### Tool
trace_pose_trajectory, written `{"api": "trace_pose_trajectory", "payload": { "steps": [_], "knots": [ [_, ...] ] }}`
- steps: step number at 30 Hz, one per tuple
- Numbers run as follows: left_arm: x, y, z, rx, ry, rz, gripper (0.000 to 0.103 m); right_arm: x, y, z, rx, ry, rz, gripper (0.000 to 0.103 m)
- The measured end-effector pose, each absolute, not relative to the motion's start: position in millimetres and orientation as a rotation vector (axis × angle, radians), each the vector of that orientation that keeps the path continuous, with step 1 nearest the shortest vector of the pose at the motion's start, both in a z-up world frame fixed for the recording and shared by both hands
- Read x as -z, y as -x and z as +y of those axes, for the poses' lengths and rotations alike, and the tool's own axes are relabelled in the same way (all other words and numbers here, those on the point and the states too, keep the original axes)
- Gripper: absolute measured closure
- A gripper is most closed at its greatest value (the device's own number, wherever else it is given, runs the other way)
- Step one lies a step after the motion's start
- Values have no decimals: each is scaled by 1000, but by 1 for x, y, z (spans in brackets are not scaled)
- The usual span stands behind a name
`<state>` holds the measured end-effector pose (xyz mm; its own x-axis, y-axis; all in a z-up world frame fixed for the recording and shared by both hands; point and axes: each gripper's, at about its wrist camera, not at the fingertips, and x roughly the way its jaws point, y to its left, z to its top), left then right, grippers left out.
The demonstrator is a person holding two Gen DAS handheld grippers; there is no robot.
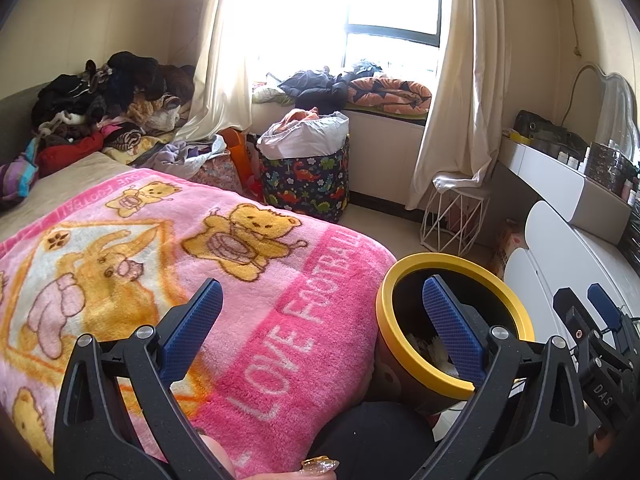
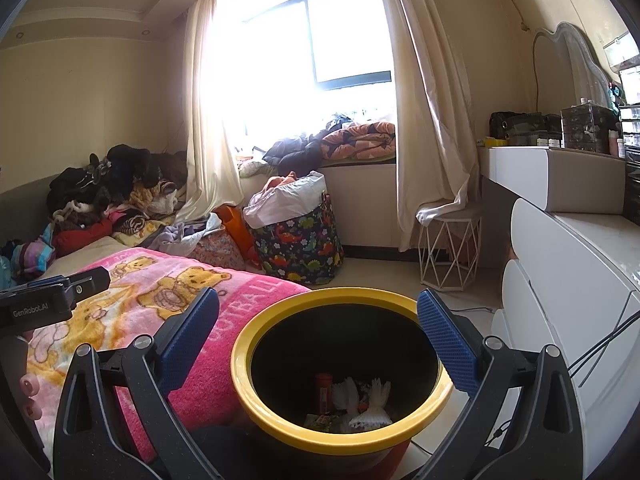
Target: Collect trash
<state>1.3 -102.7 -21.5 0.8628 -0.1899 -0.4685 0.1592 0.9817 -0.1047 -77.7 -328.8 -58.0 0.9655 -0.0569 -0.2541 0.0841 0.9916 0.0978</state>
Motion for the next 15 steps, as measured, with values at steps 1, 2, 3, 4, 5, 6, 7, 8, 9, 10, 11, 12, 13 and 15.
{"api": "trace_pose_trajectory", "payload": {
  "steps": [1,2,3,4,5,6,7,8,9,10,11,12,13,15],
  "knots": [
    [22,-1,-102,183,63,497,11,58,78,-329,72,-108,254,7],
    [22,-1,-102,183,64,497,11,58,78,-329,73,-109,253,7],
    [22,-1,-102,183,63,498,11,58,78,-329,72,-109,253,7],
    [22,-1,-102,182,63,498,11,58,78,-329,72,-109,253,7],
    [22,-1,-102,183,63,497,11,58,78,-329,73,-108,254,7],
    [22,-2,-102,184,63,498,11,58,77,-329,72,-109,254,7],
    [22,-1,-102,183,62,498,11,58,77,-329,72,-109,254,7],
    [21,-1,-103,183,63,497,11,58,77,-330,72,-109,254,7],
    [21,-1,-103,184,63,497,11,58,77,-330,73,-109,253,7],
    [22,-2,-102,184,62,498,11,58,77,-330,72,-109,254,7],
    [21,-1,-103,183,62,498,11,58,77,-330,72,-110,253,7],
    [22,-1,-102,183,63,497,11,58,77,-331,73,-110,253,7],
    [21,-1,-103,183,63,497,11,58,77,-331,72,-108,254,7],
    [21,-1,-103,182,62,498,11,58,77,-331,72,-110,254,7]
  ]
}}
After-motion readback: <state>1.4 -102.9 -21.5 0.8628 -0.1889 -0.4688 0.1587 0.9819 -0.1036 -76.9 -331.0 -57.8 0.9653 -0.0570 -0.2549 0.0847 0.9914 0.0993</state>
